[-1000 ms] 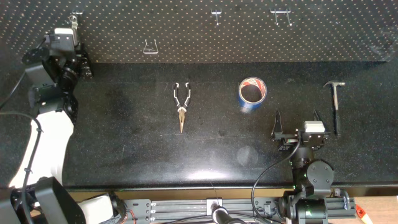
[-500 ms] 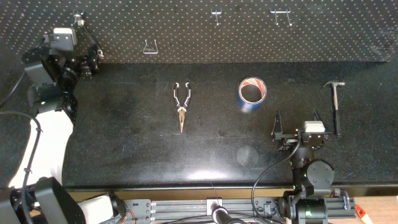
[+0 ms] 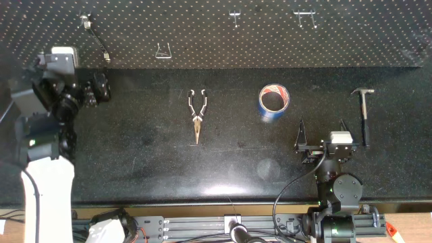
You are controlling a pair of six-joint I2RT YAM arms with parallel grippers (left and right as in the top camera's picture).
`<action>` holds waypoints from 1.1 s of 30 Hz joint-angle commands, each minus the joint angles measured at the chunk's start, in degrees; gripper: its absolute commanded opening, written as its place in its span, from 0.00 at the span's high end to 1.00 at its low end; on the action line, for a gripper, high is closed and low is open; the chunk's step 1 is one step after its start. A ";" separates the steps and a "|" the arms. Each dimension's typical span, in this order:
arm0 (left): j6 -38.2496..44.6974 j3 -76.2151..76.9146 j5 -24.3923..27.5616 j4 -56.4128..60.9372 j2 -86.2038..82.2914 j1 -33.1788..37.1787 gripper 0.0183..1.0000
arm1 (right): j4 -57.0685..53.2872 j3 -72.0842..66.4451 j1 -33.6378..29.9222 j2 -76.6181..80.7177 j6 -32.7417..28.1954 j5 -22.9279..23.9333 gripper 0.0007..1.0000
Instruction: Place Tools Onto Pegboard
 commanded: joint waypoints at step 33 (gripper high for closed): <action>-20.63 0.96 -18.14 -13.49 -14.34 -12.96 0.00 | -0.04 -0.31 0.39 -0.50 0.66 -0.33 0.02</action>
